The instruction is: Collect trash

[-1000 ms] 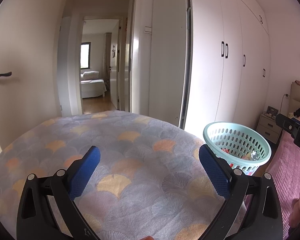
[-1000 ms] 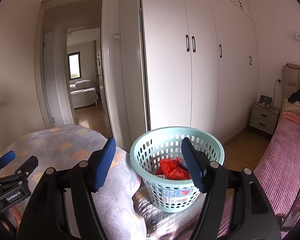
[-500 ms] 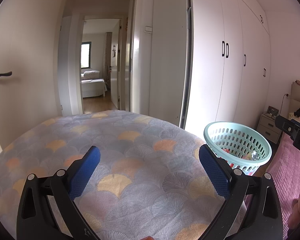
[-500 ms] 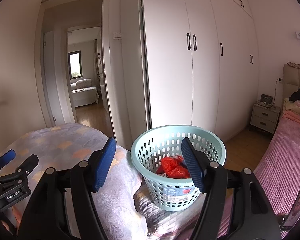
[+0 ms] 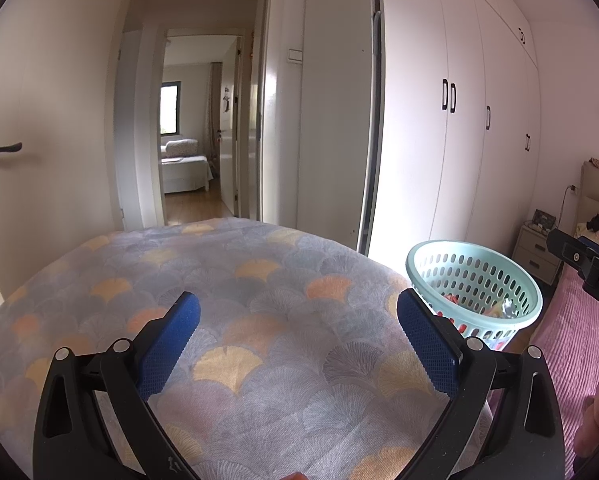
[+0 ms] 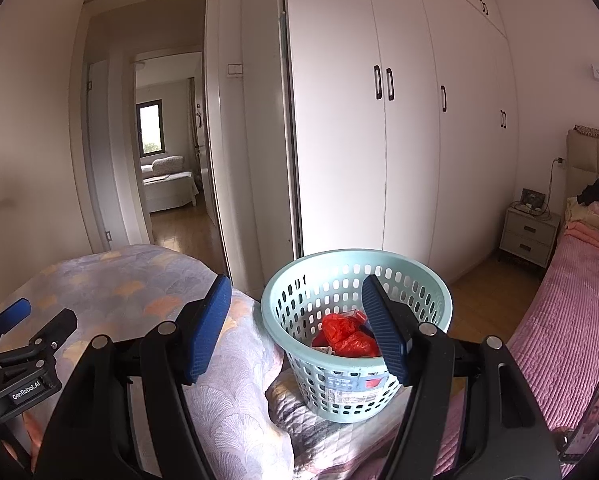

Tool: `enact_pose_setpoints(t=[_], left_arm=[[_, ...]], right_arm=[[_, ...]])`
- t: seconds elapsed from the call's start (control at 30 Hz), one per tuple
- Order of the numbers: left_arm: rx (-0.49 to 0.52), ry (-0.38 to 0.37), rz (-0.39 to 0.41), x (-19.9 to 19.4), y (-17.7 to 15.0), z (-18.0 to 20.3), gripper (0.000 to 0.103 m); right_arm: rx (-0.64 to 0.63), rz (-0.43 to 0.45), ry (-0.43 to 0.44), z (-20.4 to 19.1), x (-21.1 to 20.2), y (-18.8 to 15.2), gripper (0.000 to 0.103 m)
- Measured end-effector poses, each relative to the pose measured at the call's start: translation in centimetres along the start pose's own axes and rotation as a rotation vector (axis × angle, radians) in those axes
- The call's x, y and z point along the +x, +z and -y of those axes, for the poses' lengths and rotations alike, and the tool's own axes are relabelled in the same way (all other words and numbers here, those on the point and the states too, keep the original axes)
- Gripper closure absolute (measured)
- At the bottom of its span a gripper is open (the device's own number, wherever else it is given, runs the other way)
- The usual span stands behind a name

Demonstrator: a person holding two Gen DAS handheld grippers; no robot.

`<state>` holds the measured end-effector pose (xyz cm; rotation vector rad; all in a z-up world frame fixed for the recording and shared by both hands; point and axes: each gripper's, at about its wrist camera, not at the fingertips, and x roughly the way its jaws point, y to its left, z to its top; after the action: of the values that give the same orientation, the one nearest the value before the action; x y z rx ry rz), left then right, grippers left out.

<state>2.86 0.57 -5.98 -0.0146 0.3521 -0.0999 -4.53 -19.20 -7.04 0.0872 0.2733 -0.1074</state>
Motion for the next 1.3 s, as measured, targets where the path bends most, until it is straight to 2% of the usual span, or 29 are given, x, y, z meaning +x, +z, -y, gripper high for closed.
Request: enact_pose_setpoints(t=[0.23, 1.3], left_arm=[[0.001, 0.001, -0.004, -0.08, -0.12, 0.00, 0.007], [0.014, 0.007, -0.024, -0.13, 0.21, 0.32, 0.007]], right_arm=[[-0.008, 0.015, -0.003, -0.21, -0.15, 0.22, 0.036], [-0.004, -0.008, 0.013, -0.80, -0.51, 0.72, 0.036]])
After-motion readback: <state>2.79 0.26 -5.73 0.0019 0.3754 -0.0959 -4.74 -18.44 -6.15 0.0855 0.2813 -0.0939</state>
